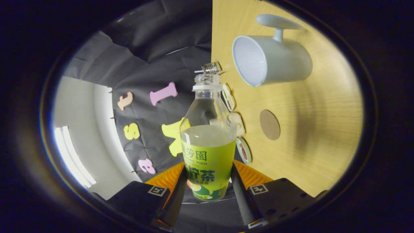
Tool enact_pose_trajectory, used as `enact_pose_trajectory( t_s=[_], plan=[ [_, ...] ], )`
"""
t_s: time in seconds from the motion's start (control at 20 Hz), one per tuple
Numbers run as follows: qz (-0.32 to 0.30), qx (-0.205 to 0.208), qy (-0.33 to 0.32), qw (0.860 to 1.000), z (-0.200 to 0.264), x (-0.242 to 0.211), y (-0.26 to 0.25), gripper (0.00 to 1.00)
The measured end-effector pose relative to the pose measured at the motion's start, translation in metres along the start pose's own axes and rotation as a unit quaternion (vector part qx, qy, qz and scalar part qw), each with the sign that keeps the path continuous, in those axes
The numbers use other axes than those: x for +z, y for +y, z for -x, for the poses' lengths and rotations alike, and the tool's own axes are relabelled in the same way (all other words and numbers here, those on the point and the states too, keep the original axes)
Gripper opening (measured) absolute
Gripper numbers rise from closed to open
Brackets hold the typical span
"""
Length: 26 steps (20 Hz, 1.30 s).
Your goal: Take the bottle from table, then pour the juice into the cup, finally place the bottle on the coaster
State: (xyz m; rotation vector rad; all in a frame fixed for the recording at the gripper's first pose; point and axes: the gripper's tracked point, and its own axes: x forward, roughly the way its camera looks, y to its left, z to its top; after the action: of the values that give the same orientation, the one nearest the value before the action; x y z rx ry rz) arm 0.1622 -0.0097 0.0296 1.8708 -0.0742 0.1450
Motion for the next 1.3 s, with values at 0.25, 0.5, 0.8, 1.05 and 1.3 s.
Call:
enact_pose_trajectory(
  t_s=[0.25,0.5,0.8,1.05,1.3],
  plan=[
    [-0.011,0.003,0.003,1.0,-0.001,-0.003,0.003,0.77],
    [-0.023,0.01,0.002,1.0,-0.003,-0.004,0.004,0.77],
    [-0.045,0.017,0.006,0.999,-0.001,-0.007,0.007,0.77],
    [-0.06,0.028,0.005,0.998,0.0,-0.007,0.011,0.77],
    [-0.079,0.034,0.01,0.996,-0.002,-0.009,0.017,0.77]
  ],
)
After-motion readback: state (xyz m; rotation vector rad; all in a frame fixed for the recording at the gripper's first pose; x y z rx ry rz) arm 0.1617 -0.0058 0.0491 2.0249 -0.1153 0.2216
